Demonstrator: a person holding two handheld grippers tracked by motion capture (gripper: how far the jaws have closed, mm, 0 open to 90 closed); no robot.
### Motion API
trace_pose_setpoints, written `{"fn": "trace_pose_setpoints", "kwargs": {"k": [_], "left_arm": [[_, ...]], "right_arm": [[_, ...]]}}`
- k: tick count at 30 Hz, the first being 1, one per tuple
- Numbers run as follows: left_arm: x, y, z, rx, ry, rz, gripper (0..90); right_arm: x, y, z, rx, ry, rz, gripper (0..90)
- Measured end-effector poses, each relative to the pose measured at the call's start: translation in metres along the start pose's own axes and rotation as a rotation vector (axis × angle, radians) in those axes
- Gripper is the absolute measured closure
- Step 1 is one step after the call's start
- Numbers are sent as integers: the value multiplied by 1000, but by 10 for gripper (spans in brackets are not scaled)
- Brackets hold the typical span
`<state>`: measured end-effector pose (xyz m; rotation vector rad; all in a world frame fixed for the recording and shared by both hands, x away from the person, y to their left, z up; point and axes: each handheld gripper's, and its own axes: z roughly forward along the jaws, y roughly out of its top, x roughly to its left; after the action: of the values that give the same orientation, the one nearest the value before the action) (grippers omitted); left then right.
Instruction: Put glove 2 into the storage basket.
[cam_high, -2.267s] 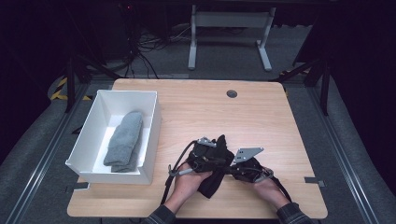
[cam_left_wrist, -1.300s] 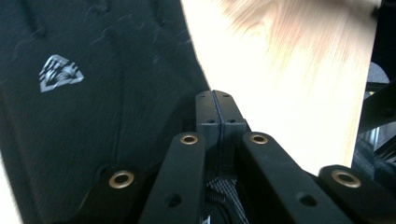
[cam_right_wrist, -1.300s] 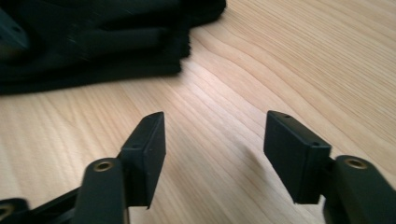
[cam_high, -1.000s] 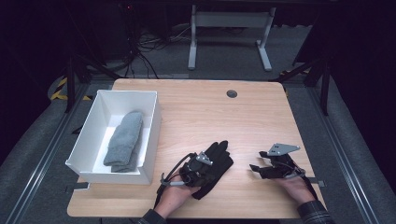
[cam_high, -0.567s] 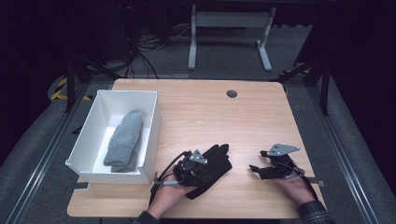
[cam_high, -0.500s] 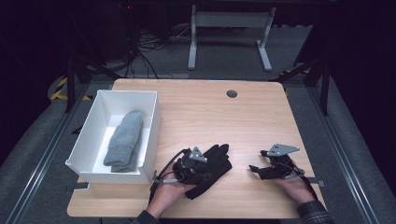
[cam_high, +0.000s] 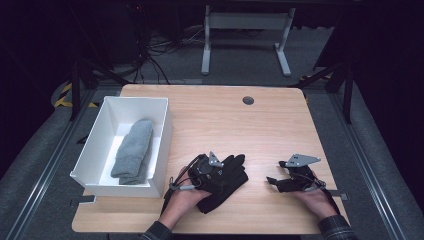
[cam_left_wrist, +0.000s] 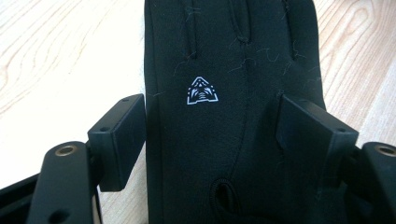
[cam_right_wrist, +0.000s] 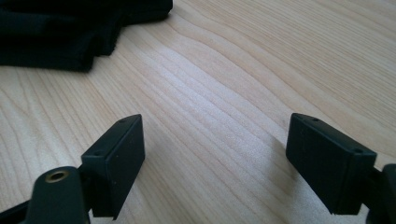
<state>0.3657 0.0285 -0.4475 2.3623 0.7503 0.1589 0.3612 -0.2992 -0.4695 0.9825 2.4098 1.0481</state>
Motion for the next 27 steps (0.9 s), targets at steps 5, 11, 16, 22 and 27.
{"fn": "trace_pose_setpoints", "kwargs": {"k": [5, 11, 16, 22, 27], "left_arm": [[3, -3, 4, 3, -25, -18, 267], [5, -5, 6, 7, -66, -48, 285], [6, -6, 5, 3, -153, -46, 453], [5, -5, 5, 14, -192, -52, 648], [1, -1, 1, 32, -178, -78, 690]], "right_arm": [[0, 0, 0, 0, 0, 0, 203], [0, 0, 0, 0, -3, 1, 204], [1, 0, 0, 1, -3, 2, 204], [1, 0, 0, 1, -4, 1, 205], [1, 0, 0, 2, -3, 3, 206]]}}
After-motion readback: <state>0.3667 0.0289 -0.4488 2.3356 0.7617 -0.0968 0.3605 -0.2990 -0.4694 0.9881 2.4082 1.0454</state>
